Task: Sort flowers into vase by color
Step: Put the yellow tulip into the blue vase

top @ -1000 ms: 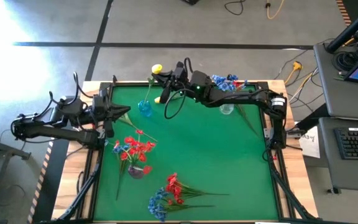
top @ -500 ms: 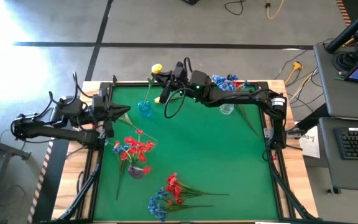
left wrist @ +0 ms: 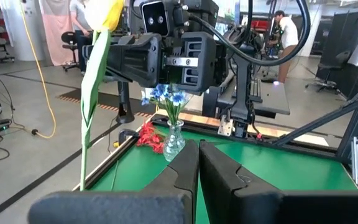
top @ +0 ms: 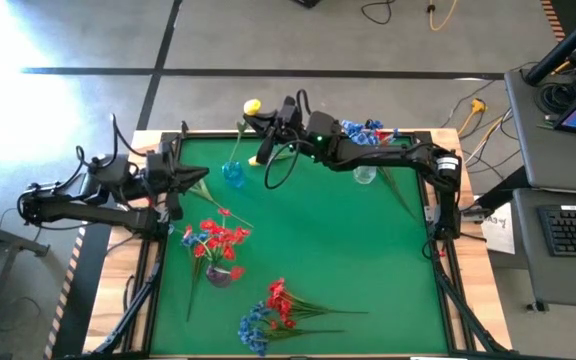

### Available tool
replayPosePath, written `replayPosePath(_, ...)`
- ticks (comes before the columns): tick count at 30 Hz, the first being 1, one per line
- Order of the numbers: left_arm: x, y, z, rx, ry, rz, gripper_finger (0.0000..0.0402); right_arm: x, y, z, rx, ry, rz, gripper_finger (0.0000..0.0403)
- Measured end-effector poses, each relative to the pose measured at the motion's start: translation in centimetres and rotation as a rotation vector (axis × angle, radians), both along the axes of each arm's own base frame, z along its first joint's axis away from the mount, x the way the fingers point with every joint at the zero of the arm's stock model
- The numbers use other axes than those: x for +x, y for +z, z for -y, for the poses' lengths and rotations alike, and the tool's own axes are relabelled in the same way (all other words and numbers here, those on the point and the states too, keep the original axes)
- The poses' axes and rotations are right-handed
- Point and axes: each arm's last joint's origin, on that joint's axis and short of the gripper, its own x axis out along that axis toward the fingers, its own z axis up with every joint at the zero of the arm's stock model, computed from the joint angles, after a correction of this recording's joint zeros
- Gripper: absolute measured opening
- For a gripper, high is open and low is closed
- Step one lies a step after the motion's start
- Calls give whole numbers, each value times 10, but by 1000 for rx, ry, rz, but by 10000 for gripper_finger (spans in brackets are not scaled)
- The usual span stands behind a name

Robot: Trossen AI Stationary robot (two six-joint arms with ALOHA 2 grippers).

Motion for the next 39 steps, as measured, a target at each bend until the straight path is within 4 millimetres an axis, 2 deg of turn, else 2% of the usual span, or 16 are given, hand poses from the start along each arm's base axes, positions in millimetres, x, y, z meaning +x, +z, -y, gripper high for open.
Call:
replayPosePath(10,0,4,0,31,0,37,0,0,5,4,-31,-50,5,13)
replayPosePath(12,0,5,0,44,0,39,0,5,3,7,-33,-53,28,13)
replayPosePath(16,0,5,0,49,3,39,0,29,-6,16,-73,-71,-14,13)
replayPosePath(20,-2,5,0,49,6,36,0,45,4,23,-77,-65,-55,13)
replayPosePath(23,-5,6,-1,50,27,48,0,52,14,27,-79,-70,-159,13)
replayPosePath(27,-11,6,-2,64,52,49,0,54,20,28,-71,-56,-284,13)
replayPosePath(32,-16,6,-2,65,52,54,0,50,36,25,-47,4,-250,13)
replayPosePath(39,-19,6,-2,63,51,55,0,53,30,26,-55,13,-264,13)
